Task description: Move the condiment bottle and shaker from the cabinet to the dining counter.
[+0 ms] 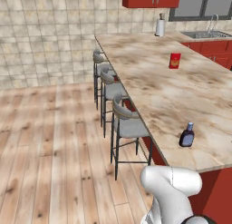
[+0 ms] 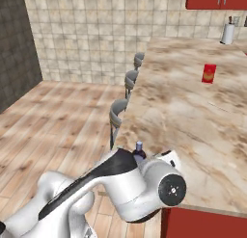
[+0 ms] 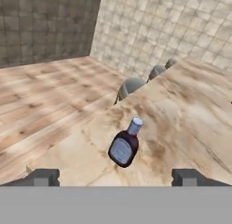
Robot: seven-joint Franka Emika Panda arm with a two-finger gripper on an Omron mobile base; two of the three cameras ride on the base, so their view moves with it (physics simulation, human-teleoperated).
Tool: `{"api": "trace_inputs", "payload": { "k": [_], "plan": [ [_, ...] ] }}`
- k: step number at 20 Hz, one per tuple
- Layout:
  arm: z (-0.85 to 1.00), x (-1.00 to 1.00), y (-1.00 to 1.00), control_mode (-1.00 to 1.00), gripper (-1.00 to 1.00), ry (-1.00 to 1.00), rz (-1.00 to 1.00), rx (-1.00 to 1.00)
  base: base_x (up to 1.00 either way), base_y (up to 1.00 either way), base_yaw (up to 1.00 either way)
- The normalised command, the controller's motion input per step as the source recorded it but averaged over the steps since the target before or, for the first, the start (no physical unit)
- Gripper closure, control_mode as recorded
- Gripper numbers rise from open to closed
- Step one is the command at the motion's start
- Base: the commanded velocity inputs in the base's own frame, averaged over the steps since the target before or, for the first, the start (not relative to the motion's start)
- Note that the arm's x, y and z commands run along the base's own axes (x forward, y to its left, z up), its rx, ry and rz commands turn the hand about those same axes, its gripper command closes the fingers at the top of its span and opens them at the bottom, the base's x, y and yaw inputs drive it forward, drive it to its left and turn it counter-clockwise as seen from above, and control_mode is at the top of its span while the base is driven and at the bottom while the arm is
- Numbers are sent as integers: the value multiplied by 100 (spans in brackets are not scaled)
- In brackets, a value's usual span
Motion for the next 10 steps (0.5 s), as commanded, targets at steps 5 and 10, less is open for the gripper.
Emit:
{"api": "trace_inputs", "payload": {
  "k": [5,10],
  "plan": [
    [50,-4,33,-100,-100,34,-24,-9,0,0,0],
    [13,-2,40,-100,-100,27,-29,-7,0,0,0]
  ]
}}
